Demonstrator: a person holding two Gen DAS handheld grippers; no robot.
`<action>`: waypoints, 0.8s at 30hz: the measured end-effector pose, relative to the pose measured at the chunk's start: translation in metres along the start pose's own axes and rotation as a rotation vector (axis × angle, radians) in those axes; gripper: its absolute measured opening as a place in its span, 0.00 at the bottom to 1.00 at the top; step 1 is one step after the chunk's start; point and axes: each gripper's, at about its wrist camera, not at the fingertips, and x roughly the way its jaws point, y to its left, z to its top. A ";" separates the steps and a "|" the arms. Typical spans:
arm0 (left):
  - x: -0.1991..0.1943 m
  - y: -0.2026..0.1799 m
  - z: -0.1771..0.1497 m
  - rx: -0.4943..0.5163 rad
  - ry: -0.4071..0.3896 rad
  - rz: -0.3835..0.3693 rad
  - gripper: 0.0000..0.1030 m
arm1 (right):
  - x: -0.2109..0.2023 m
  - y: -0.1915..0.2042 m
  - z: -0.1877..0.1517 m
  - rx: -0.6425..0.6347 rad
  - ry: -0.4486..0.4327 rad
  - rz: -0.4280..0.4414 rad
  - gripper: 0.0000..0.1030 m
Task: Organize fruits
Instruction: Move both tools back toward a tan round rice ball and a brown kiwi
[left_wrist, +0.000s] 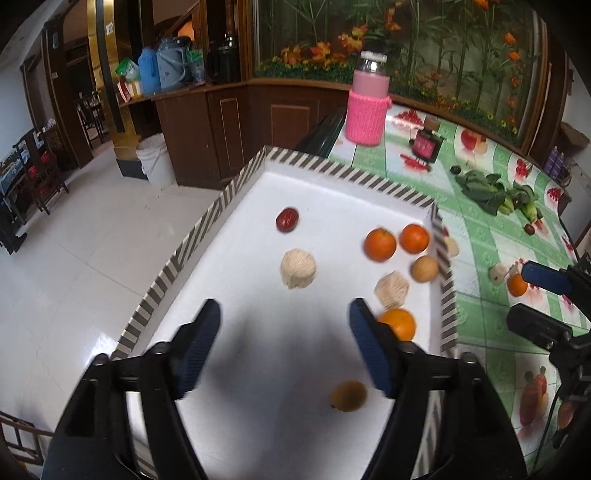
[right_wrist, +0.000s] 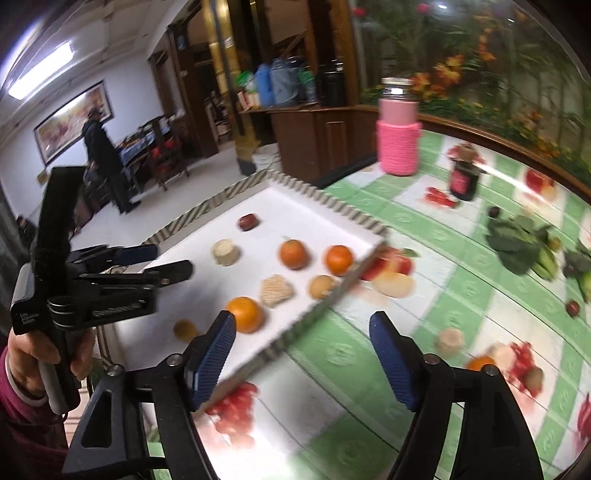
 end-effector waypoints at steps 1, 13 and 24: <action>-0.003 -0.002 0.001 0.001 -0.009 0.003 0.74 | -0.004 -0.006 -0.002 0.012 -0.002 -0.008 0.75; -0.015 -0.014 -0.003 -0.045 -0.024 -0.057 0.74 | -0.051 -0.061 -0.022 0.161 -0.068 -0.070 0.77; -0.027 -0.007 -0.005 -0.016 -0.055 -0.073 0.78 | -0.061 -0.065 -0.024 0.225 -0.105 -0.067 0.80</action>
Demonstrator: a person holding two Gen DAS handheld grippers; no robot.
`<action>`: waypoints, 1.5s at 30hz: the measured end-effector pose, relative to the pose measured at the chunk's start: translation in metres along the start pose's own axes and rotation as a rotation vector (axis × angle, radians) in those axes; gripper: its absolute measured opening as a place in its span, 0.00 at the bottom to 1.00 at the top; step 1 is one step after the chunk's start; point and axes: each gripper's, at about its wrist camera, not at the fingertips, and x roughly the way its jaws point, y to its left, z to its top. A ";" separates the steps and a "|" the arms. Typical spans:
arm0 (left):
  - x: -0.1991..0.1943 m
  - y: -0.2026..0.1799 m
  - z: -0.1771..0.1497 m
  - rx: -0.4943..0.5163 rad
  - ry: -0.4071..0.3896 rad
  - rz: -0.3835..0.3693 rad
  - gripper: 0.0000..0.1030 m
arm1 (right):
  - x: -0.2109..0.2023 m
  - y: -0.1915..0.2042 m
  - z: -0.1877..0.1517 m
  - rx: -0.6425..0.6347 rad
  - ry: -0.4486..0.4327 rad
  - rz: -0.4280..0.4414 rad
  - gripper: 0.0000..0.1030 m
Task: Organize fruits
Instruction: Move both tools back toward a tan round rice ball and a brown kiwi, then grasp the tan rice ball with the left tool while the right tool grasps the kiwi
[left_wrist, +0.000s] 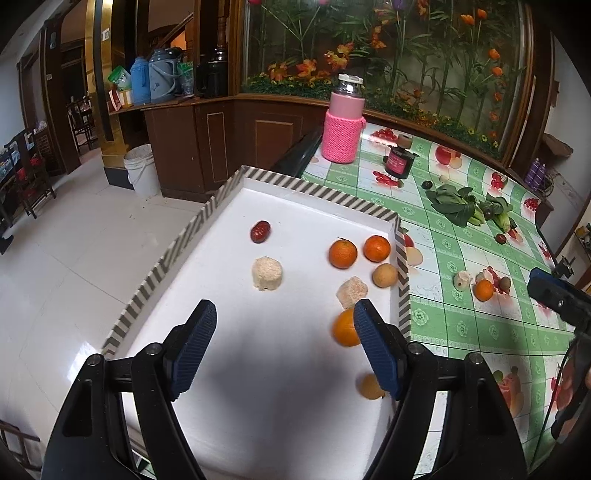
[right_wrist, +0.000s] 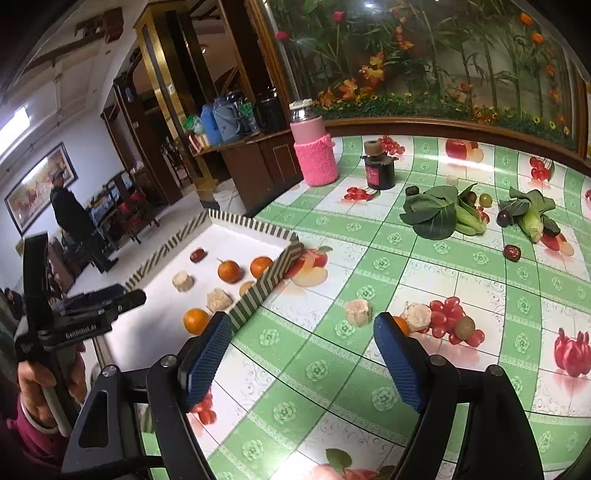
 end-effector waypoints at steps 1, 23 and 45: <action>-0.002 0.002 0.000 -0.005 -0.008 -0.001 0.79 | 0.000 -0.001 0.000 0.013 -0.004 -0.001 0.80; 0.023 -0.108 0.017 0.199 0.112 -0.234 0.80 | 0.001 -0.065 -0.026 -0.027 0.143 -0.210 0.77; 0.109 -0.208 0.020 0.420 0.236 -0.250 0.80 | 0.060 -0.130 -0.011 -0.060 0.214 -0.230 0.31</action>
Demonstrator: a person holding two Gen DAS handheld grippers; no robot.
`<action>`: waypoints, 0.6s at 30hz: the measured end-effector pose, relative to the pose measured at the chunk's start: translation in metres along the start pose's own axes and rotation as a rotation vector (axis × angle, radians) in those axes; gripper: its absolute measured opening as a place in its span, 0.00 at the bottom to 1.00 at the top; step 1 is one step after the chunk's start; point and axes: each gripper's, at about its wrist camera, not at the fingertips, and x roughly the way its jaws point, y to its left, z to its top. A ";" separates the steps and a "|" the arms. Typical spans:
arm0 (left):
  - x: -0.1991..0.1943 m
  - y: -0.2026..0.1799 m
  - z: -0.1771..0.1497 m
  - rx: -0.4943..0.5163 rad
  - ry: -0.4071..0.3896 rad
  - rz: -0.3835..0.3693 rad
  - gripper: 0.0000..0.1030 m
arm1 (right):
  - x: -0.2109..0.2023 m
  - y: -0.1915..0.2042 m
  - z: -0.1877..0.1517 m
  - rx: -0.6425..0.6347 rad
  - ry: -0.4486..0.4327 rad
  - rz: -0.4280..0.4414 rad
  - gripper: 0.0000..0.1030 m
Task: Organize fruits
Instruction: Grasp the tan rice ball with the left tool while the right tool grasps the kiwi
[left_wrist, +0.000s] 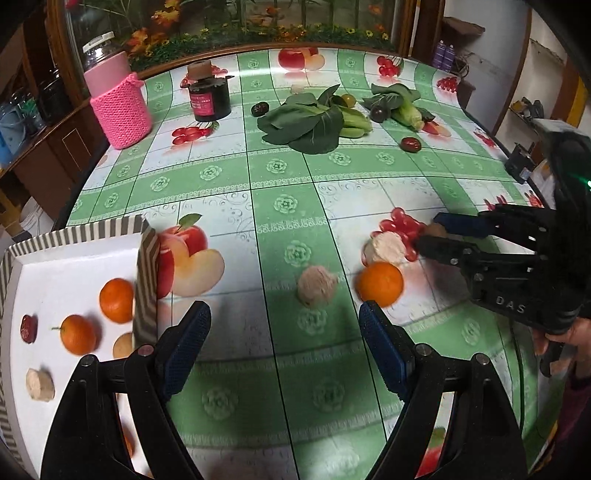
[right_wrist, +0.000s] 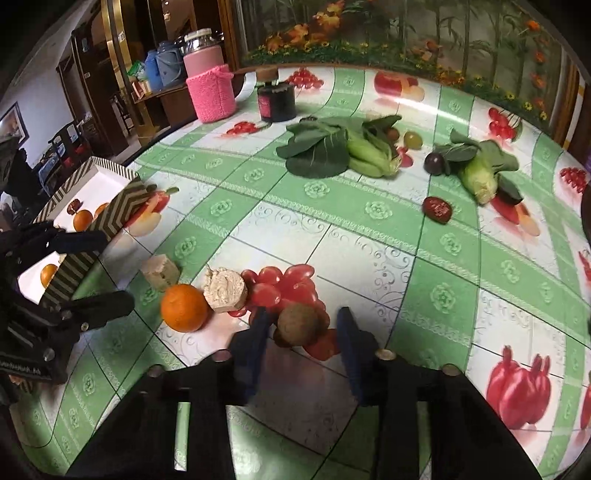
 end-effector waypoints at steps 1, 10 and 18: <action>0.003 0.000 0.001 0.003 0.005 -0.001 0.80 | 0.000 0.001 0.000 -0.007 -0.005 -0.005 0.25; 0.024 -0.007 0.005 0.041 0.034 -0.008 0.58 | -0.007 -0.005 -0.008 0.031 -0.027 0.024 0.22; 0.022 -0.007 0.006 0.038 0.023 -0.025 0.22 | -0.017 -0.001 -0.010 0.035 -0.039 0.041 0.22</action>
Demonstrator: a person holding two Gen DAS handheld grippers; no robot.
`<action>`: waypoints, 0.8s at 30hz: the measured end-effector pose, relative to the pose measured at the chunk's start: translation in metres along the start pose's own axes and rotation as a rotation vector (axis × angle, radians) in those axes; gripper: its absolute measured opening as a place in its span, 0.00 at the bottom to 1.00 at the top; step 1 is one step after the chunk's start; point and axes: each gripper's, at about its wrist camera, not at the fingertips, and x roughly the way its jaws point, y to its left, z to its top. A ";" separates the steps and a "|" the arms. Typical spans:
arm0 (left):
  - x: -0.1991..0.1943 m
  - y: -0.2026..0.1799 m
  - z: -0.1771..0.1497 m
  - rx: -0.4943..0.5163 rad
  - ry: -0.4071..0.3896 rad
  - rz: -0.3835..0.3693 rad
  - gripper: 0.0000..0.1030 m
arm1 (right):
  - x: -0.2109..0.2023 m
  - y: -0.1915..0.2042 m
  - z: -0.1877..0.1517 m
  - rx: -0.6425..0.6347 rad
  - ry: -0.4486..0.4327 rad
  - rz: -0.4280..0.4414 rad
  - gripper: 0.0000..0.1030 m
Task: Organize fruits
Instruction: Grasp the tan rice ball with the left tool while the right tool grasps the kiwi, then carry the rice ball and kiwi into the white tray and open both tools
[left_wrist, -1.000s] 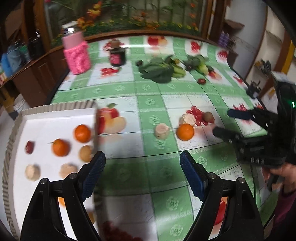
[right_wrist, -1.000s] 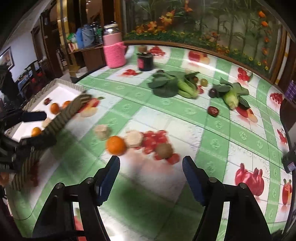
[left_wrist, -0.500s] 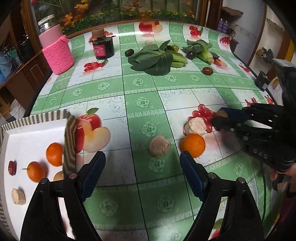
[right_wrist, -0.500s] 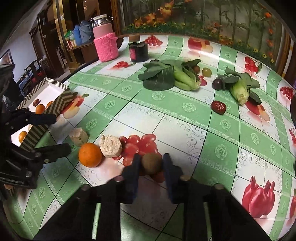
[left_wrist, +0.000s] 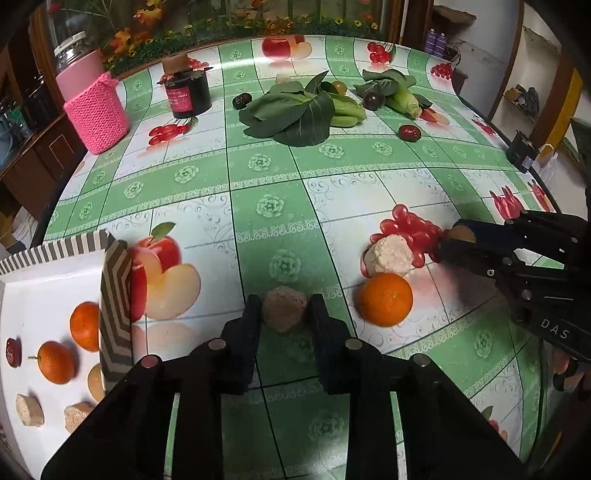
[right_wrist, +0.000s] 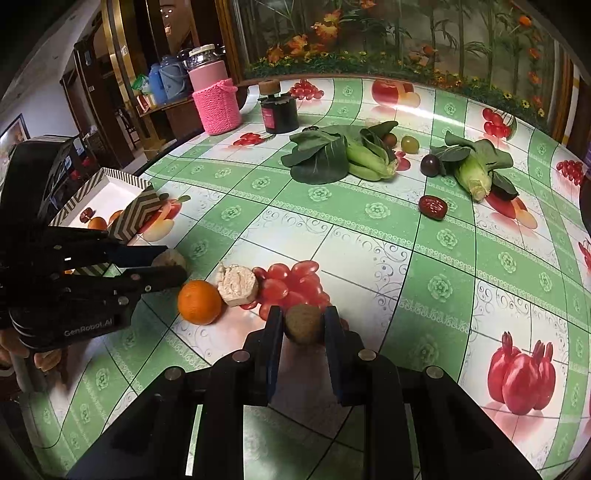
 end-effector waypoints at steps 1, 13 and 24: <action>-0.001 0.001 -0.001 -0.006 0.002 -0.005 0.22 | -0.002 0.002 0.000 -0.001 -0.001 0.004 0.22; -0.053 0.014 -0.029 -0.088 -0.068 -0.044 0.22 | -0.043 0.044 -0.002 -0.028 -0.087 0.031 0.22; -0.097 0.046 -0.060 -0.144 -0.135 0.054 0.23 | -0.051 0.108 0.002 -0.099 -0.104 0.097 0.22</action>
